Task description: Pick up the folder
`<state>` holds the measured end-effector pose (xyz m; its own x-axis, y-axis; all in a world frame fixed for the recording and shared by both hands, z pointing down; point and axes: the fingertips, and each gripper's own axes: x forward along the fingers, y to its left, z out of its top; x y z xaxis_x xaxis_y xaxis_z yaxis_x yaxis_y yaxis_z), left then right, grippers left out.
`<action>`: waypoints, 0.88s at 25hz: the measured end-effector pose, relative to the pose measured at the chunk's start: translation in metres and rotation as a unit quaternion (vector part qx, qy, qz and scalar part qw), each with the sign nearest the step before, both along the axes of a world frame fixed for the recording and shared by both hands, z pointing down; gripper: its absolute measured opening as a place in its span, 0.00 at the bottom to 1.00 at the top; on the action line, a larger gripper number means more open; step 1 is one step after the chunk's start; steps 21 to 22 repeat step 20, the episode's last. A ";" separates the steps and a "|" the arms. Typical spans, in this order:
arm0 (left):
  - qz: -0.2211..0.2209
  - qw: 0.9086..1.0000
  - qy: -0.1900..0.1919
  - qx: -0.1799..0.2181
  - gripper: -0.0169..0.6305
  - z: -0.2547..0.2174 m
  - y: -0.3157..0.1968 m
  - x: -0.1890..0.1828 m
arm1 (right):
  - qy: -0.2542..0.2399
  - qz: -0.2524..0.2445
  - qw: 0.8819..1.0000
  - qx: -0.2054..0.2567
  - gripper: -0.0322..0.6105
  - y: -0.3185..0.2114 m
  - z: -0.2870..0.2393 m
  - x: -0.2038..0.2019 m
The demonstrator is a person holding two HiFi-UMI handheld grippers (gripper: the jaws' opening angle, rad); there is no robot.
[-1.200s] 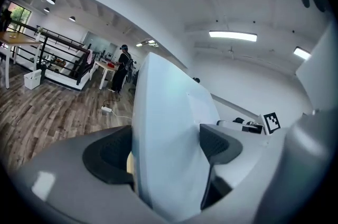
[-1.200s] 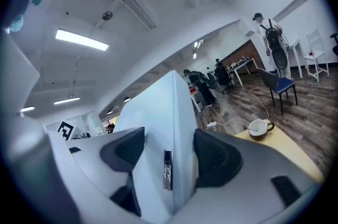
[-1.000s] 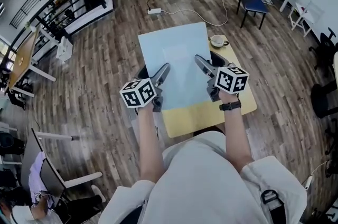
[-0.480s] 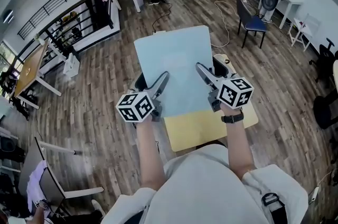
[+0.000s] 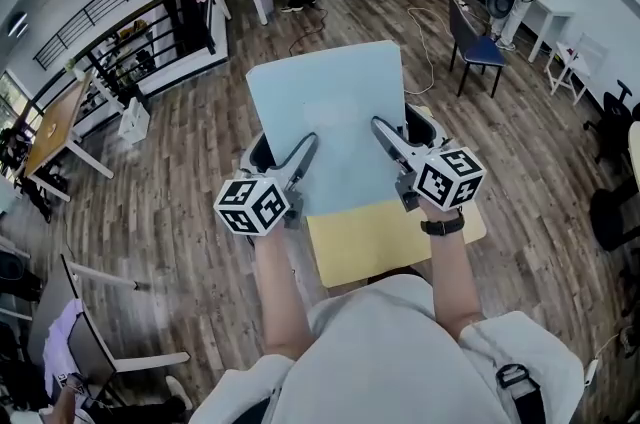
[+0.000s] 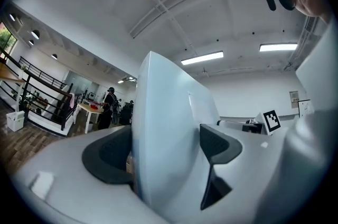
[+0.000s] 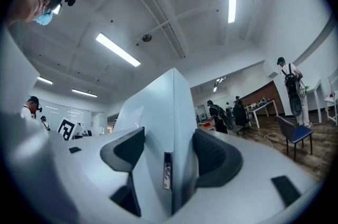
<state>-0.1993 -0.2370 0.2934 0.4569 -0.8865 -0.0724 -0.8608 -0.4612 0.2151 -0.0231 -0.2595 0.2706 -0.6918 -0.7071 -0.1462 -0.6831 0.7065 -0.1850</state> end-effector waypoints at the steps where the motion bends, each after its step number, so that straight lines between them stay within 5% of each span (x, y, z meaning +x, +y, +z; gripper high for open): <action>1: 0.000 1.000 -0.002 0.002 0.66 -0.001 -0.001 0.000 | 0.001 0.000 1.000 0.000 0.53 -0.001 0.000 0.000; 22: 0.009 1.000 0.004 -0.014 0.66 0.035 -0.034 0.004 | 0.016 0.010 0.999 -0.027 0.53 -0.031 0.035 0.003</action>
